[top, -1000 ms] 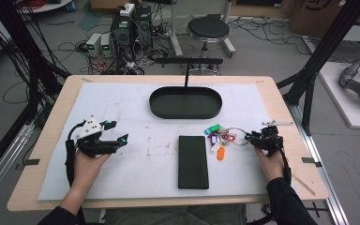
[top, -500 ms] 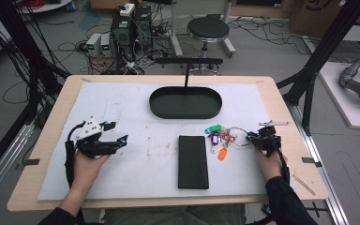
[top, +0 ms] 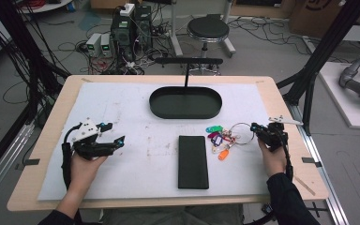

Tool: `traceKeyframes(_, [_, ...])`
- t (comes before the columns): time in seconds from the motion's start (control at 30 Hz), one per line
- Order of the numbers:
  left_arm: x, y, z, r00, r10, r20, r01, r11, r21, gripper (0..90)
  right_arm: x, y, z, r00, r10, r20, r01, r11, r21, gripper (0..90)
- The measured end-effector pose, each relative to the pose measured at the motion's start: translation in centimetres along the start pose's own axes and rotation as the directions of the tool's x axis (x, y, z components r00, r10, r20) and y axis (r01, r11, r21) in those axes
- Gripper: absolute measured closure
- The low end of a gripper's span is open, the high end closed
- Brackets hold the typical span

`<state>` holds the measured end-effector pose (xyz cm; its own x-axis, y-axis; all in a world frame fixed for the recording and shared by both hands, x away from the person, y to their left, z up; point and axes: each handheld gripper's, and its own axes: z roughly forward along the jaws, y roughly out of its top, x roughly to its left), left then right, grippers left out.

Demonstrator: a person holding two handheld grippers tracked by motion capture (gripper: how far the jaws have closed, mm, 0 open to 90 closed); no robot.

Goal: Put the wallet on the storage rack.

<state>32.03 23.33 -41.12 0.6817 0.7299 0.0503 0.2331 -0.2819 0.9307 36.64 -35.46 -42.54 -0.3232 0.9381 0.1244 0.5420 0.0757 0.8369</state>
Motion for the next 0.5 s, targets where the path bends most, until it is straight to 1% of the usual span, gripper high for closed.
traceKeyframes(0.07, [-0.1,0.0,-0.1,1.0000,0.002,0.000,-0.002,1.0000,-0.002,28.5,0.4,0.2,-0.3,0.9994,0.006,-0.034,-0.007,0.999,-0.033,87.6])
traceKeyframes(0.1, [-0.1,0.0,-0.1,1.0000,0.002,0.000,-0.002,1.0000,-0.002,28.5,0.6,0.4,-0.5,0.9990,0.001,-0.045,-0.003,0.999,-0.045,87.6])
traceKeyframes(0.13, [-0.1,0.0,0.0,1.0000,0.000,0.001,0.000,1.0000,-0.004,28.5,0.6,0.4,-0.5,0.9990,0.001,-0.045,-0.003,0.999,-0.045,87.6])
traceKeyframes(0.17, [-0.1,0.0,0.0,1.0000,0.001,0.002,-0.001,1.0000,-0.004,28.5,1.1,0.5,-0.6,0.9964,0.003,-0.084,-0.009,0.998,-0.066,87.6])
traceKeyframes(0.2, [-0.1,0.0,0.0,1.0000,0.002,0.003,-0.002,1.0000,-0.004,28.5,1.2,0.5,-0.6,0.9950,0.004,-0.100,-0.012,0.997,-0.073,87.6])
traceKeyframes(0.23, [-0.1,0.0,0.0,1.0000,0.002,0.003,-0.002,1.0000,-0.004,28.5,1.2,0.5,-0.6,0.9950,0.004,-0.100,-0.012,0.997,-0.073,87.6])
traceKeyframes(0.3, [-0.1,0.0,0.1,1.0000,0.004,0.004,-0.004,1.0000,-0.004,28.5,1.6,0.6,-0.7,0.9920,0.010,-0.126,-0.020,0.997,-0.079,87.4])
traceKeyframes(0.33, [-0.1,0.0,0.1,1.0000,0.004,0.004,-0.004,1.0000,-0.004,28.5,1.9,0.6,-0.6,0.9901,0.020,-0.139,-0.030,0.997,-0.073,87.3])
traceKeyframes(0.43, [-0.1,0.1,0.1,1.0000,0.002,0.007,-0.002,1.0000,-0.008,28.5,2.0,0.5,-0.5,0.9874,0.028,-0.156,-0.039,0.997,-0.068,87.3])
traceKeyframes(0.47, [-0.1,0.1,0.2,1.0000,0.003,0.008,-0.003,1.0000,-0.007,28.5,2.0,0.5,-0.5,0.9845,0.040,-0.171,-0.051,0.997,-0.058,87.2])
traceKeyframes(0.5, [-0.2,0.1,0.2,1.0000,0.004,0.009,-0.004,1.0000,-0.007,28.5,2.1,0.4,-0.4,0.9796,0.058,-0.192,-0.068,0.996,-0.049,87.2])
